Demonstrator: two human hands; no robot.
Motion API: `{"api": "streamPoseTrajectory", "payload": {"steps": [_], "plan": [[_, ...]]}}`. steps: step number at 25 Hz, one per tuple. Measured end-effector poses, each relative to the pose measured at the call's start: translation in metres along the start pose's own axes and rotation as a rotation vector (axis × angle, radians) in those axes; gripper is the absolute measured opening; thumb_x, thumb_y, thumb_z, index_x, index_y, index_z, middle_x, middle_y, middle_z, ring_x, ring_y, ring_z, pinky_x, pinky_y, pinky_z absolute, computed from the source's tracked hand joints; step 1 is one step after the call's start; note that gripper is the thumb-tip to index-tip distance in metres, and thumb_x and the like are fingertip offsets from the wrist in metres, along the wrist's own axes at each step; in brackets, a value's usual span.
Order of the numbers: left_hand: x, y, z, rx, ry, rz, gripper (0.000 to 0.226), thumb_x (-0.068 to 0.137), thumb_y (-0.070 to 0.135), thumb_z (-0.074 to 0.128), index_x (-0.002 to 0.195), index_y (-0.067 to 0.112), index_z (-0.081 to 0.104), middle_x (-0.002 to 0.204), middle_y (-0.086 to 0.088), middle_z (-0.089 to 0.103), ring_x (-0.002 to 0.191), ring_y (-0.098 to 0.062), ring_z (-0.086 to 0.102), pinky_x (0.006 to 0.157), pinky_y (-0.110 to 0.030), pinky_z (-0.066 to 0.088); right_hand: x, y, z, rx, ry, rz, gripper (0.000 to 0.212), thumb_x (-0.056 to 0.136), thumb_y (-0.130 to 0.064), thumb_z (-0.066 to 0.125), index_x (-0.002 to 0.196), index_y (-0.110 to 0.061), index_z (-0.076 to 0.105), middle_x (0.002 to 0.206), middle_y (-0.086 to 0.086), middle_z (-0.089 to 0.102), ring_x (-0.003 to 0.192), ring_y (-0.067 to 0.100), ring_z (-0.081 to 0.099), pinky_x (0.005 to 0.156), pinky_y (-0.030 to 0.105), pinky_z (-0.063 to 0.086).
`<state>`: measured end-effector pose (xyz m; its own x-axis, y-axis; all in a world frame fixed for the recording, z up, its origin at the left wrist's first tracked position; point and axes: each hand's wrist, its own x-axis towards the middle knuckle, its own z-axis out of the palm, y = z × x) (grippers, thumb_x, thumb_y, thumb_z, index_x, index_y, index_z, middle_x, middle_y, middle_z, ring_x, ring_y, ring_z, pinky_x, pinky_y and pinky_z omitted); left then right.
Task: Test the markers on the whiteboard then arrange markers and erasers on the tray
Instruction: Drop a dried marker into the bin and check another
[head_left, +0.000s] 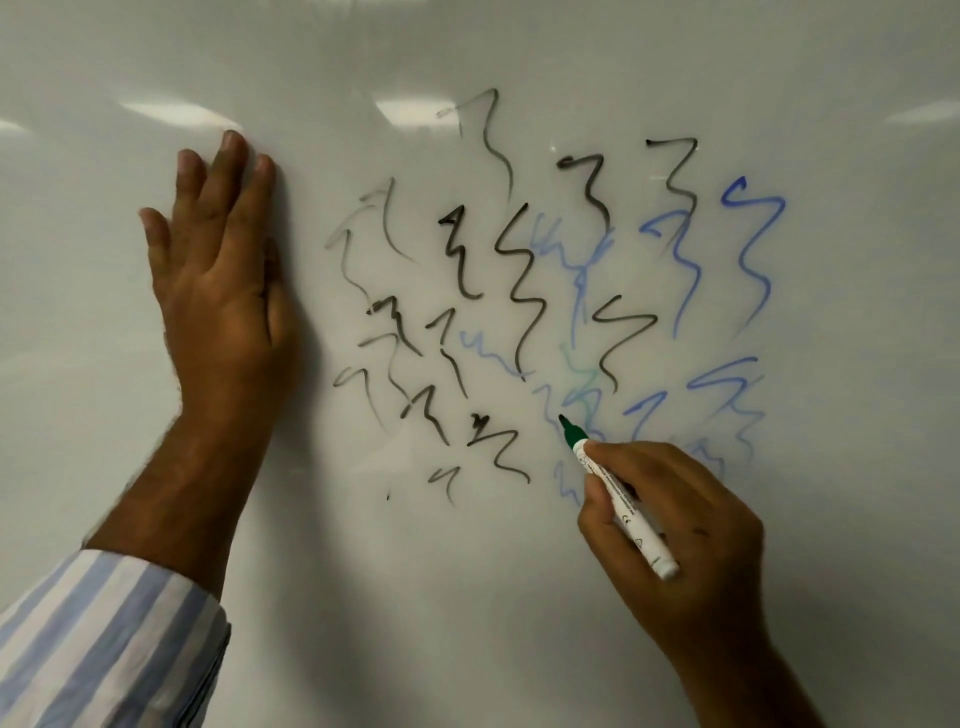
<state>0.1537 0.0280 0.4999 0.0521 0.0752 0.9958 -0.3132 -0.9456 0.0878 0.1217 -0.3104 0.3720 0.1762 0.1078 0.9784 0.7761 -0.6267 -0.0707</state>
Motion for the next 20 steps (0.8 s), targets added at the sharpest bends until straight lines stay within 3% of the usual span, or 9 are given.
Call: {"api": "streamPoseTrajectory", "payload": {"steps": [3, 8, 12, 17, 20], "plan": [[-0.004, -0.001, 0.0, 0.005, 0.002, -0.006, 0.059, 0.107, 0.005, 0.036, 0.165, 0.019, 0.034, 0.174, -0.002, 0.027, 0.164, -0.026, 0.014, 0.133, -0.057, 0.003, -0.005, -0.006, 0.012, -0.013, -0.111, -0.047, 0.022, 0.098, -0.021, 0.071, 0.112, -0.007, 0.08, 0.099, 0.003, 0.076, 0.084, 0.021, 0.072, 0.075, 0.035, 0.06], [-0.012, -0.002, 0.002, 0.004, 0.025, -0.023, 0.056, 0.11, 0.007, 0.035, 0.165, 0.018, 0.033, 0.174, -0.003, 0.027, 0.164, -0.027, 0.015, 0.132, -0.058, 0.003, -0.029, -0.003, 0.005, -0.155, -0.103, -0.043, 0.014, 0.091, -0.018, 0.072, 0.096, -0.009, 0.082, 0.082, 0.002, 0.072, 0.069, 0.024, 0.067, 0.063, 0.034, 0.058], [-0.019, -0.002, 0.004, 0.015, 0.04, -0.032, 0.056, 0.11, 0.006, 0.034, 0.165, 0.017, 0.034, 0.174, -0.005, 0.028, 0.164, -0.029, 0.016, 0.132, -0.057, 0.003, -0.055, -0.005, -0.005, -0.148, -0.258, -0.026, 0.011, 0.084, -0.02, 0.068, 0.085, -0.017, 0.079, 0.073, -0.005, 0.064, 0.062, 0.021, 0.062, 0.055, 0.033, 0.056], [-0.029, 0.001, 0.005, 0.013, 0.056, -0.05, 0.056, 0.109, 0.003, 0.035, 0.164, 0.015, 0.035, 0.173, -0.009, 0.029, 0.163, -0.033, 0.018, 0.131, -0.057, 0.004, -0.047, -0.005, -0.006, -0.093, -0.095, 0.084, 0.022, 0.097, -0.019, 0.069, 0.113, -0.007, 0.079, 0.099, 0.002, 0.075, 0.085, 0.025, 0.072, 0.079, 0.035, 0.06], [-0.038, 0.003, 0.005, 0.007, 0.055, -0.061, 0.055, 0.11, 0.003, 0.035, 0.164, 0.014, 0.035, 0.173, -0.011, 0.029, 0.163, -0.034, 0.018, 0.131, -0.058, 0.004, -0.054, 0.001, -0.004, -0.119, -0.111, 0.094, 0.025, 0.097, -0.019, 0.068, 0.117, -0.008, 0.079, 0.104, 0.003, 0.078, 0.09, 0.026, 0.075, 0.082, 0.037, 0.061]]}}
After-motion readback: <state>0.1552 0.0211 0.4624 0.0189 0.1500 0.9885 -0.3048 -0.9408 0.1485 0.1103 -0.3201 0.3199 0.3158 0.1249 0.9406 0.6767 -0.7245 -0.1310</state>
